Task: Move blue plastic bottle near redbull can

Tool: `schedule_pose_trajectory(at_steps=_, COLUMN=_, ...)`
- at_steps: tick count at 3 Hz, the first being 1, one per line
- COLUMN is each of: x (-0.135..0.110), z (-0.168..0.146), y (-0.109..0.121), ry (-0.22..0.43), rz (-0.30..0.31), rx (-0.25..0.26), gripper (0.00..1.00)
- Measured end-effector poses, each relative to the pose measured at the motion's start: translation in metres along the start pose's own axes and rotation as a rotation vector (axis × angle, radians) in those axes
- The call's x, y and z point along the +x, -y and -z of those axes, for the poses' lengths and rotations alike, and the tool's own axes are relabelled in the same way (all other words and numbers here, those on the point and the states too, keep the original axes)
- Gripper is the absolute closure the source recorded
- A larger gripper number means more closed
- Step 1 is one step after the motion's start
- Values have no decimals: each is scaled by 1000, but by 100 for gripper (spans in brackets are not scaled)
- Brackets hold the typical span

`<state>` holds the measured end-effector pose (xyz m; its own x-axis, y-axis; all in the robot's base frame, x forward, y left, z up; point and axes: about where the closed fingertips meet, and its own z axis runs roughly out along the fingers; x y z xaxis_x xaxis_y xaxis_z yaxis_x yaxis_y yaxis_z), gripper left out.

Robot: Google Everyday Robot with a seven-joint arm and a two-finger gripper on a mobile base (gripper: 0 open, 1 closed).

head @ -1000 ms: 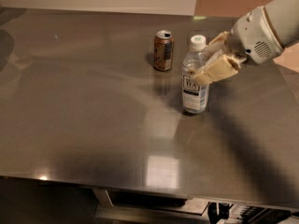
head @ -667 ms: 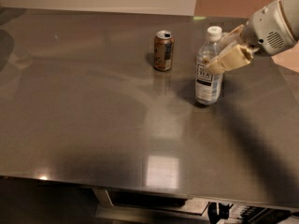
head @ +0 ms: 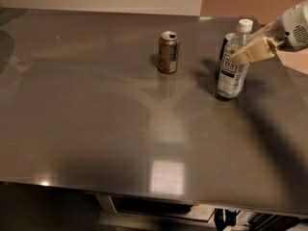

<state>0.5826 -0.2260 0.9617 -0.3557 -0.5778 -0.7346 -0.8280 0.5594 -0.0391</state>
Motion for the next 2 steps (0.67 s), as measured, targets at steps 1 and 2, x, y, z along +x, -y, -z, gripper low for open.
schedule_pose_trajectory(at_steps=1, x=11, z=0, y=23, ry=26, rz=-62, rx=19, gripper=100)
schedule_pose_trajectory(at_steps=2, x=21, z=-1, y=40, ry=40, rz=-108, rx=37, gripper=100)
